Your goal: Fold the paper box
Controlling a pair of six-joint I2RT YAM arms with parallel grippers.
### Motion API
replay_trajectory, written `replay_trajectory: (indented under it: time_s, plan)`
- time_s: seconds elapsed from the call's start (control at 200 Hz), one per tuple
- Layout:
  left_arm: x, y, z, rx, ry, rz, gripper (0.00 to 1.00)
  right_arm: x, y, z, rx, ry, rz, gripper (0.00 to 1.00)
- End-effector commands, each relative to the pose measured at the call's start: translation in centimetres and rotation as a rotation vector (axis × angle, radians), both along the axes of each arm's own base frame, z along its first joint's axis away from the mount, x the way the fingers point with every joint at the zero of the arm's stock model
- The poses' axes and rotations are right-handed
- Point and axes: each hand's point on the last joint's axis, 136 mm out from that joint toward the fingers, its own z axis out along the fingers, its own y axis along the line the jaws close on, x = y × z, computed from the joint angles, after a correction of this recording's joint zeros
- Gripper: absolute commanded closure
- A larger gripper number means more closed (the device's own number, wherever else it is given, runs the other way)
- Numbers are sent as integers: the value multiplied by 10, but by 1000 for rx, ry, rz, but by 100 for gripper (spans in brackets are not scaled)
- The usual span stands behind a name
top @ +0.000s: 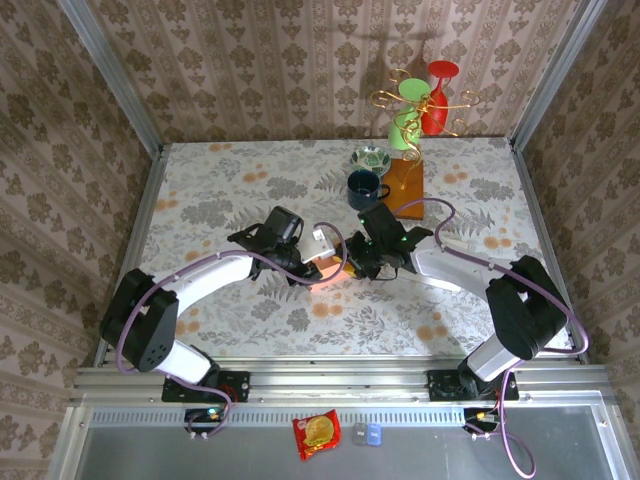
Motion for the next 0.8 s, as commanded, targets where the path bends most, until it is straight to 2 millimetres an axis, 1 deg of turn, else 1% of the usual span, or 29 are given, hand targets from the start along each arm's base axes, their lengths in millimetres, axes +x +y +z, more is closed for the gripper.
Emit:
replay_trajectory:
  time_s: [0.0,0.095,0.1,0.105,0.125,0.155,0.245,0.29,0.375,0.415,0.495,0.565,0.63,0.655,0.665,0.685,0.795]
  plan:
    - [-11,-6,11,-22,24,-40,70,-5,-16,9,-62,-29,42,59]
    - [-15,-4,12,-18,25,-61,71,5,-32,56,-94,-254,126,57]
    - [-15,-4,12,-18,24,-62,71,5,-33,57,-101,-262,133,57]
    - [-15,-3,12,-16,25,-63,71,5,-35,62,-102,-283,138,57]
    - [-16,-2,12,-13,26,-68,71,4,-40,74,-120,-337,161,57]
    - [-16,-1,11,-6,27,-73,72,5,-51,85,-157,-401,189,57]
    - [-19,2,12,0,33,-90,73,6,-79,104,-213,-549,288,56]
    - [-19,4,13,-1,29,-95,73,6,-86,111,-200,-626,358,56]
    - [-19,7,13,3,28,-103,73,8,-100,109,-245,-666,473,59]
    - [-19,8,13,4,29,-104,73,4,-102,103,-282,-638,551,60]
    - [-18,9,14,5,32,-108,73,3,-97,95,-318,-630,671,59]
    - [-18,9,14,6,35,-113,73,4,-95,88,-356,-626,728,56]
    - [-18,9,12,9,39,-114,73,4,-93,80,-386,-610,776,56]
    - [-19,9,12,10,42,-115,73,4,-93,80,-398,-614,789,56]
    - [-18,9,11,11,43,-113,73,5,-91,73,-398,-595,801,56]
    - [-18,9,12,11,42,-113,73,5,-90,68,-400,-583,815,56]
    - [-18,9,11,11,45,-111,73,3,-78,56,-418,-564,889,55]
